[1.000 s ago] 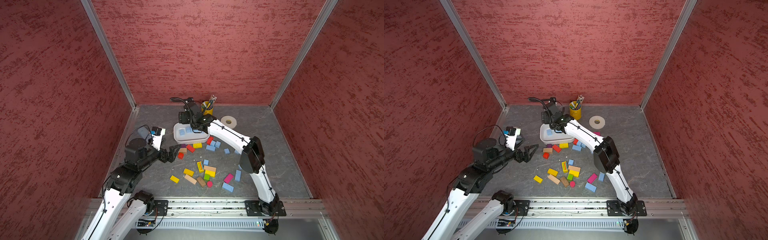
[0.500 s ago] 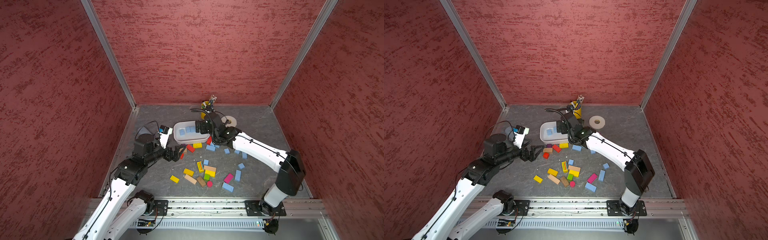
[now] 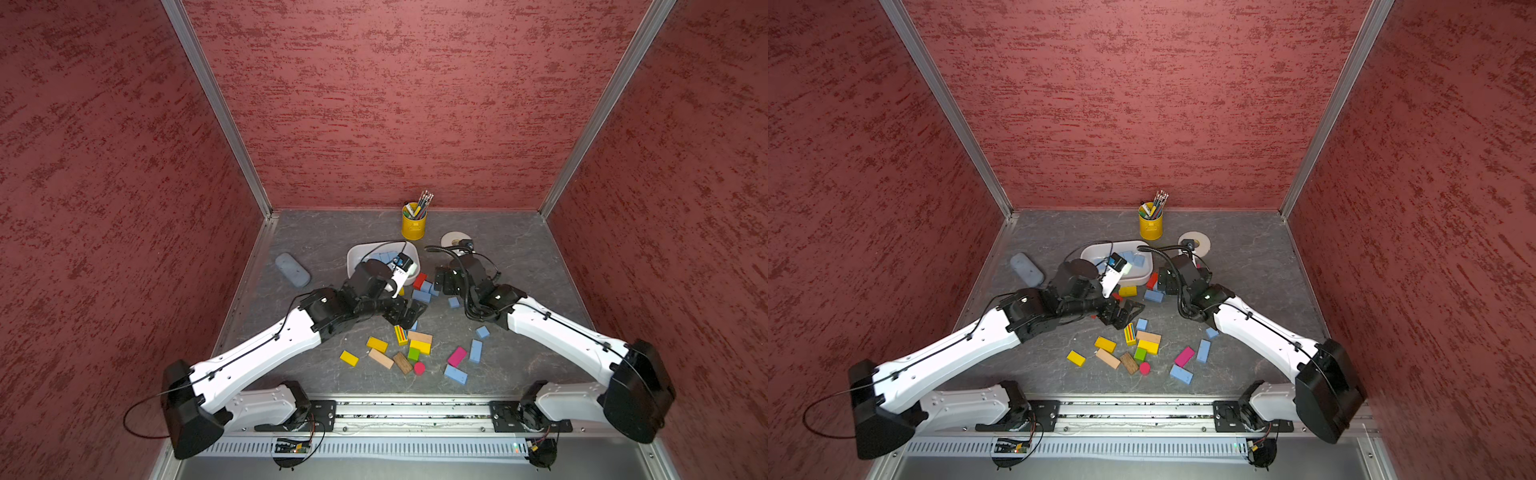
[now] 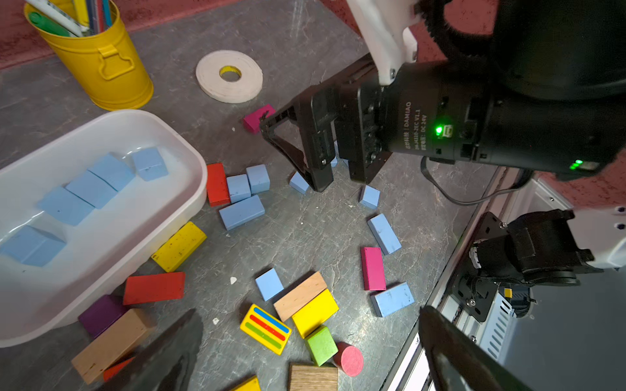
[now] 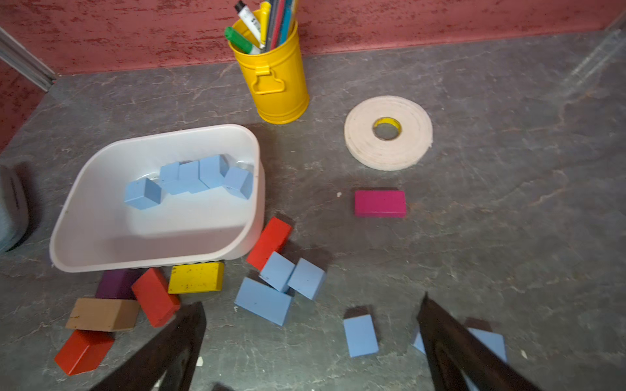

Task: Pick out the blue building blocks
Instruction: Pick up the building block from the center of the board.

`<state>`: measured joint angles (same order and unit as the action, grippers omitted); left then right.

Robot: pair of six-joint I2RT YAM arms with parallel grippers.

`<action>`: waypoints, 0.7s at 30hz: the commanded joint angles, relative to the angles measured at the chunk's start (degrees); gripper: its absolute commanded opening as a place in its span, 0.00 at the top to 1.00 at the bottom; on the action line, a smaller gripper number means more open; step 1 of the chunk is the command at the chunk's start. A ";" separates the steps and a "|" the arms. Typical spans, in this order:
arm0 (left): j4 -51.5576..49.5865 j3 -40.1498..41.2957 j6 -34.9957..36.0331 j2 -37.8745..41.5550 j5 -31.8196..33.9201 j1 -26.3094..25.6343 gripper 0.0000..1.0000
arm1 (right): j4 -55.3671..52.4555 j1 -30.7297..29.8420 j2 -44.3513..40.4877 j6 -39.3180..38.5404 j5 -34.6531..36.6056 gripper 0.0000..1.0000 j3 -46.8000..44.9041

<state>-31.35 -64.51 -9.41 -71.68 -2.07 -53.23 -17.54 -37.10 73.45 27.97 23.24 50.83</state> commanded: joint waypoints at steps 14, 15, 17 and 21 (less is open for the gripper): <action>-4.60 -18.99 -14.53 -26.46 10.85 -2.91 0.00 | -0.79 18.69 -11.69 8.49 -5.93 0.01 -13.26; -5.46 -20.06 -15.39 -27.84 10.86 -2.56 0.00 | -0.60 19.26 -12.04 8.53 -6.39 0.01 -13.74; -7.02 -21.97 -17.24 -30.51 10.68 -1.82 0.00 | -0.32 20.39 -12.91 8.60 -7.13 0.01 -14.58; -7.24 -23.97 -18.04 -34.12 11.03 -0.99 0.01 | 0.04 21.51 -14.57 8.77 -7.68 0.01 -15.58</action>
<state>-36.56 -86.54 -25.26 -104.18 7.84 -54.83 -18.72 -16.43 60.53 35.42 17.02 35.62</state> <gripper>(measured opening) 0.995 0.987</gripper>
